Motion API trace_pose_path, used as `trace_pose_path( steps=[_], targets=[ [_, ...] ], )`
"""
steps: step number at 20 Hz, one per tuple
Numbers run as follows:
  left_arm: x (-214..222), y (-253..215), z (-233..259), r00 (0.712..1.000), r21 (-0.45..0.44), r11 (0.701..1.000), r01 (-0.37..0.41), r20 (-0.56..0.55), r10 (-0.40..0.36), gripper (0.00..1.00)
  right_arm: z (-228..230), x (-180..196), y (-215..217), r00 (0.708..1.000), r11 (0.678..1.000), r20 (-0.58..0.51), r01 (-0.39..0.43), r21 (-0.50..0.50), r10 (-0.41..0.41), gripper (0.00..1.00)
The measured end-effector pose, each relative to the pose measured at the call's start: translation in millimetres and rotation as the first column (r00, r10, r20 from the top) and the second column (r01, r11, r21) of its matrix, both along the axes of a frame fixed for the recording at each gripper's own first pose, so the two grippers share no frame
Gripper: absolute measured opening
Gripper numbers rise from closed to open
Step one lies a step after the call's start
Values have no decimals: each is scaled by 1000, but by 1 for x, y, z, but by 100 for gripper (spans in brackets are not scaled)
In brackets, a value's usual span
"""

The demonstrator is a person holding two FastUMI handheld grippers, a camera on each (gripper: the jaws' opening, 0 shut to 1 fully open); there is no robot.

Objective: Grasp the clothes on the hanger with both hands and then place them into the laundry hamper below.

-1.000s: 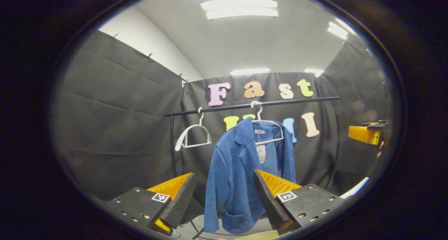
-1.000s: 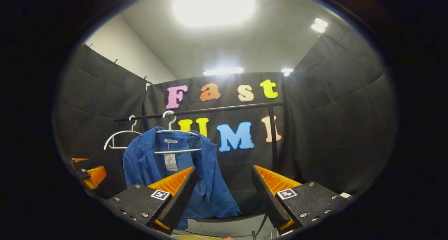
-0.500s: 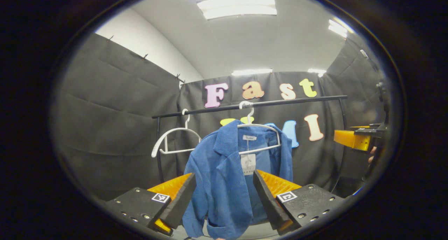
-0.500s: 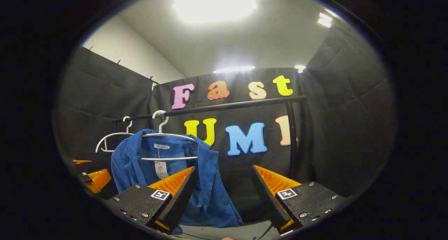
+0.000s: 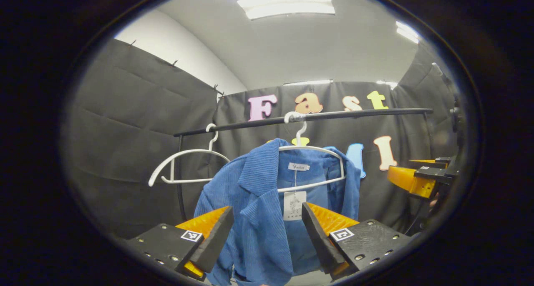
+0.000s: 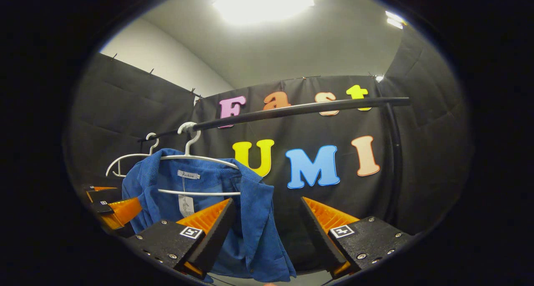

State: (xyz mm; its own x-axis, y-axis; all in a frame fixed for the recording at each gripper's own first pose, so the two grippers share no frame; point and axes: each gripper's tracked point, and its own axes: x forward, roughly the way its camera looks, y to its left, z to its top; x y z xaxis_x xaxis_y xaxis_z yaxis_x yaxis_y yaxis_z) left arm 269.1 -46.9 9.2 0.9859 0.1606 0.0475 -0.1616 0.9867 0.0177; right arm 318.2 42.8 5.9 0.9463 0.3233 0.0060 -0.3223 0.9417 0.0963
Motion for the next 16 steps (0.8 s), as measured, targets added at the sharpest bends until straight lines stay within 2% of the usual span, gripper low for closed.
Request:
trace_pose_path(
  steps=[4,7,13,16],
  targets=[
    [22,0,-18,998,32,999,-27,-47,28,94,-22,28,22,998,999,-56,-35,21,37,95],
    [39,5,-36,995,19,999,-43,-88,45,94,-41,47,40,992,997,-104,-70,12,71,95],
    [63,27,-68,982,10,993,-114,-148,115,95,-79,86,57,987,998,-159,-44,-33,38,95],
    [66,27,-77,979,-9,993,-117,-169,114,94,-90,93,63,984,998,-178,-37,-46,28,92]
  ],
)
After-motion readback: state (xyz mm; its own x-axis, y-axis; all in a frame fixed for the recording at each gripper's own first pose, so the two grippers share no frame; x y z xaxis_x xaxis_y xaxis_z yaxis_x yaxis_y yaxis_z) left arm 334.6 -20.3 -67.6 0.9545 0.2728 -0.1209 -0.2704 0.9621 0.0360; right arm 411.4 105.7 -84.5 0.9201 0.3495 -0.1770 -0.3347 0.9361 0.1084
